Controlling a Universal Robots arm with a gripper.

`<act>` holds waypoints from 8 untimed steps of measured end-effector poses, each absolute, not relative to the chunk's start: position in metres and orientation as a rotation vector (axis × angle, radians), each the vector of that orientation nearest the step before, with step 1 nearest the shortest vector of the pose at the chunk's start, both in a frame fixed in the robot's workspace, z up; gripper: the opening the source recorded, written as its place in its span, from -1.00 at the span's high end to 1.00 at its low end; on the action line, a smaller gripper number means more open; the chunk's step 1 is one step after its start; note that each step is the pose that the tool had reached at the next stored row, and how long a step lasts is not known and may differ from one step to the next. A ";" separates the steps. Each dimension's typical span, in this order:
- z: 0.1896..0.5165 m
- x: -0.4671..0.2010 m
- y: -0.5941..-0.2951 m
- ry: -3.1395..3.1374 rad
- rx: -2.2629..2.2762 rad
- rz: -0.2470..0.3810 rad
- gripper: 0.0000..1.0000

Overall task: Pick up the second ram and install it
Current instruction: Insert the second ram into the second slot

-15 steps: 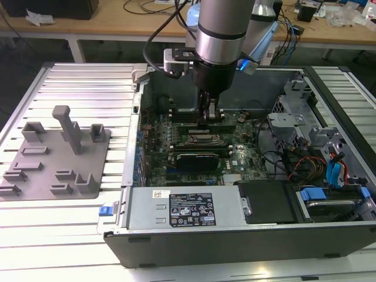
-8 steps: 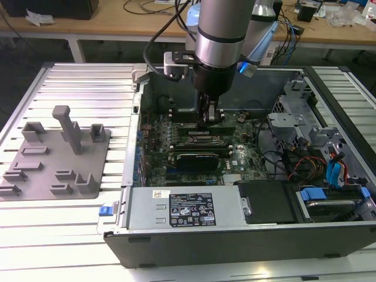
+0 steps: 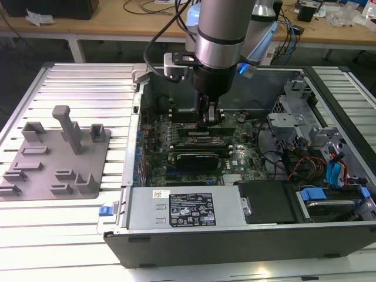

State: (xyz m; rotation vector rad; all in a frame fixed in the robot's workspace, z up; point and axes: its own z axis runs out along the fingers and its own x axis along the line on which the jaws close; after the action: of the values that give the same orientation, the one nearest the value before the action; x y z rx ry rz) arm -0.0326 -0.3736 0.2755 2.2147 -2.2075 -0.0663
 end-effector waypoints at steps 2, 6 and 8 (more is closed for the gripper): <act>0.275 -0.033 -0.374 -2.208 2.215 -0.066 0.81; 0.270 -0.033 -0.374 -2.208 2.215 -0.066 0.81; 0.264 -0.033 -0.374 -2.208 2.215 -0.066 0.81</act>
State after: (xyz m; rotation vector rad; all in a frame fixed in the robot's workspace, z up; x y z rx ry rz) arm -0.0330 -0.3736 0.2645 2.2146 -2.2077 -0.0662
